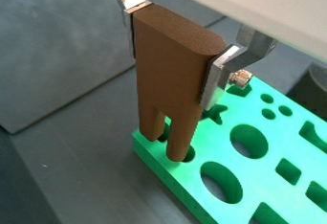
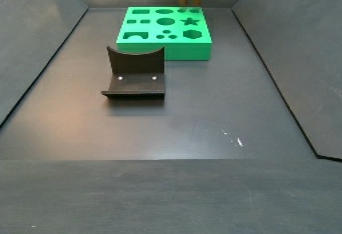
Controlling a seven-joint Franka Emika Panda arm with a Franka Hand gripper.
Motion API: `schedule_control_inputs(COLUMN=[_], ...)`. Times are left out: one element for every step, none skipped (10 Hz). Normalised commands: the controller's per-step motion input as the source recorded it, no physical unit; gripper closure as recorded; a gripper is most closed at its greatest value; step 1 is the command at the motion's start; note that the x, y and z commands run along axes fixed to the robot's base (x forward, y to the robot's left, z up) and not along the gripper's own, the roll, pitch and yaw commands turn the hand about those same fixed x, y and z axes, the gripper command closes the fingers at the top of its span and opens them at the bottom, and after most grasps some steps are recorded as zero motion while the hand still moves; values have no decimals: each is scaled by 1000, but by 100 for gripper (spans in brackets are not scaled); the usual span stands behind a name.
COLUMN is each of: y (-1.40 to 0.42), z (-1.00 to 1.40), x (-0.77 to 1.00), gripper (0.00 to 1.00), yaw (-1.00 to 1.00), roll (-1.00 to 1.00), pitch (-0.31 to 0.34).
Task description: Insert the square-circle object.
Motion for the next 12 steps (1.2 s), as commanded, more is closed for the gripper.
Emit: schedule_control_inputs(y=[206,309,314,360,329,77,-94,-180,-43,0,-34,-97], z=[-326,-186,-149,-129,-137,-269,-637,-791,-623,-506,-737,-946], x=[149,20,0,0,-34,0,-37,-263,-346,-211,0,131], gripper=[100,100,100,100,100,100,100,100,100,100,100,100], yaw=[-211,-229,-186,-186,-149,-69,-14,46,94,0,0,0], roll=[11,0,-7,-27,-51,-26,0,43,41,4,20,74], pitch=[19,31,23,0,0,0,-174,-236,-186,-119,-139,-137])
